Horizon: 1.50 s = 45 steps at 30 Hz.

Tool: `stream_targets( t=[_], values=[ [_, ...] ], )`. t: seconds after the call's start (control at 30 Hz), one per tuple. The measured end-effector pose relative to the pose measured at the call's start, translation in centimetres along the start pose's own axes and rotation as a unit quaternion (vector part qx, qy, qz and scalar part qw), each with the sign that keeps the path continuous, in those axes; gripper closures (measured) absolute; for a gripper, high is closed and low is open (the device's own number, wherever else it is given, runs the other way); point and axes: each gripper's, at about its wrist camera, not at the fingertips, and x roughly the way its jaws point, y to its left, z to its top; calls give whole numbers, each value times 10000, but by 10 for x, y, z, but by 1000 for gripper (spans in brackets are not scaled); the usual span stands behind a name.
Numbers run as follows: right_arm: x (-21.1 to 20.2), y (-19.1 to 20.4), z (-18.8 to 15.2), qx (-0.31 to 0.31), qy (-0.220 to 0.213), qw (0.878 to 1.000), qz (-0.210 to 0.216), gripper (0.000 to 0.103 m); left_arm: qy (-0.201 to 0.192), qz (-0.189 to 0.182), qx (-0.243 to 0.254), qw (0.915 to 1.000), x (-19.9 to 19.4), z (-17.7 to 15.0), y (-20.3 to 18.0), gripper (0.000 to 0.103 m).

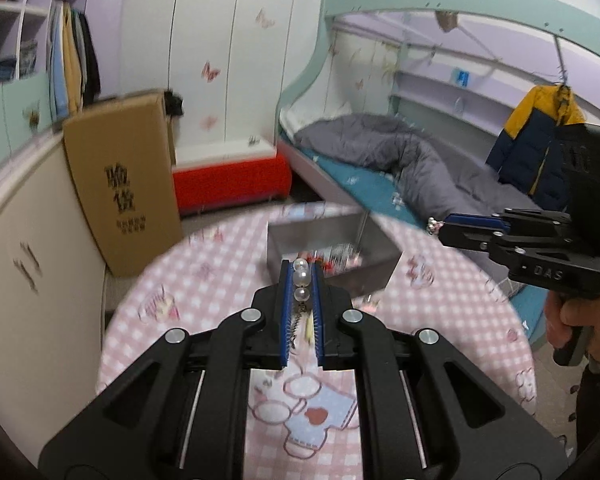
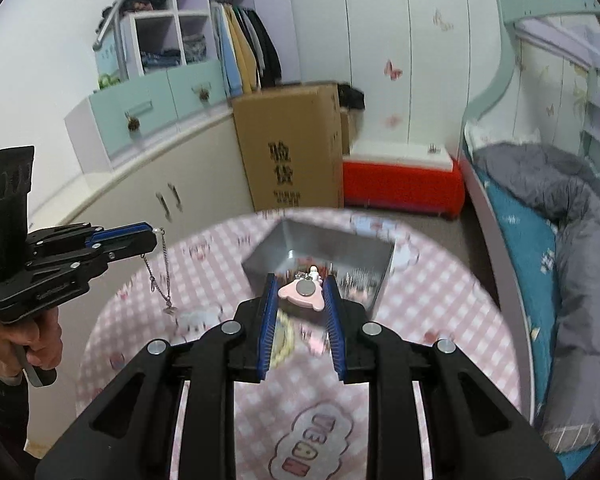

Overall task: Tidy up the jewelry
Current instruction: 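Carry both pieces over the grey box while both tools open to release them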

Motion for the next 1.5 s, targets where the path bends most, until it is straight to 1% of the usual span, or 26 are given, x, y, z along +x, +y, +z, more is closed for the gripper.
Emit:
stream_targets(
  t=[0.2,0.37,0.47,0.6,0.77,0.9,1.1,1.13,1.17,1.2,1.23,1.27,1.33,1.37,1.4,1.47,1.5],
  values=[
    [-20,-1,33,-204,-439,9988,-55,82,-506,9,229,9985,-22,40,-4,94],
    [-29,-3,57,-305,-711,9970,-78,82,-705,-59,340,9969,-23,65,-7,94],
    [-28,-4,65,-314,-777,9965,-50,82,-741,-94,382,9965,-16,76,-10,94],
    [-21,-7,71,-263,-769,9967,9,82,-728,-157,395,9964,-4,86,-16,94],
    [-5,-16,75,-122,-665,9977,90,82,-621,-233,327,9973,19,97,-19,94],
    [10,-25,78,-32,-515,9986,117,82,-503,-279,293,9979,37,102,-21,94],
    [34,-32,71,64,-205,9997,109,82,-281,-309,216,9989,62,100,-17,94],
    [36,-33,68,91,-140,9998,107,79,-265,-310,201,9990,63,99,-15,94],
    [37,-35,63,131,-70,9998,110,70,-254,-313,178,9990,64,97,-13,94],
    [37,-37,54,201,26,9998,82,44,-255,-318,155,9990,63,95,-12,94],
    [35,-40,40,266,51,9996,17,36,-262,-320,148,9990,62,94,-12,94],
    [33,-42,30,300,74,9995,-9,35,-273,-324,143,9990,60,92,-11,94],
    [30,-46,-9,456,361,9983,-53,37,-290,-345,139,9989,56,87,-11,94],
    [30,-48,-22,492,472,9976,-90,37,-297,-342,159,9988,53,83,-11,94],
    [28,-49,-47,560,690,9959,-174,37,-304,-330,168,9989,50,79,-12,94],
    [27,-50,-79,676,1000,9923,-266,40,-317,-338,154,9988,45,73,-13,94],
    [26,-49,-88,717,1098,9909,-305,42,-321,-343,143,9988,42,70,-12,94]
  ],
)
